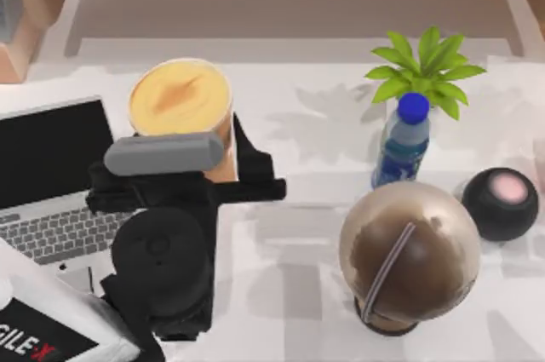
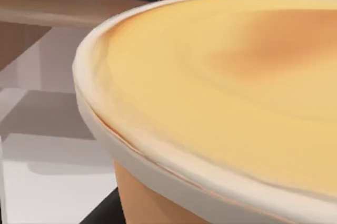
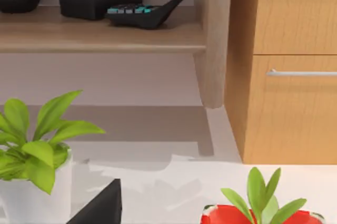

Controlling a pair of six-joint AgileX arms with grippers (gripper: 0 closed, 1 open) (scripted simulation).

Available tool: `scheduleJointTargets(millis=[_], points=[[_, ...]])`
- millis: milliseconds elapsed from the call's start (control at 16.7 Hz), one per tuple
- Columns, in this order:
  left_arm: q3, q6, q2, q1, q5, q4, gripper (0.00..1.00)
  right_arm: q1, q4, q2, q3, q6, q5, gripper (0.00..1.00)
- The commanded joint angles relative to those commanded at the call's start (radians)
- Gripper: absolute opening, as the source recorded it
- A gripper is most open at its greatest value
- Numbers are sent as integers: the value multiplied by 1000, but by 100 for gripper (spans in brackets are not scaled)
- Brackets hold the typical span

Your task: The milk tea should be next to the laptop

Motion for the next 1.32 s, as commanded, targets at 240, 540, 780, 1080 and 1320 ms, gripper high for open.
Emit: scheduleJointTargets(millis=[240, 540, 780, 1080, 1320], points=[[-75, -10, -63, -55, -55, -45, 0, 0, 0, 0, 0, 0, 0, 100], [-145, -19, -116, -106, -101, -84, 0, 0, 0, 0, 0, 0, 0, 100], [-165, -22, -129, -120, -113, -94, 0, 0, 0, 0, 0, 0, 0, 100], [-161, -20, -125, -115, -112, -92, 0, 0, 0, 0, 0, 0, 0, 100], [-156, -21, -106, -112, -112, -56, 0, 0, 0, 0, 0, 0, 0, 100]])
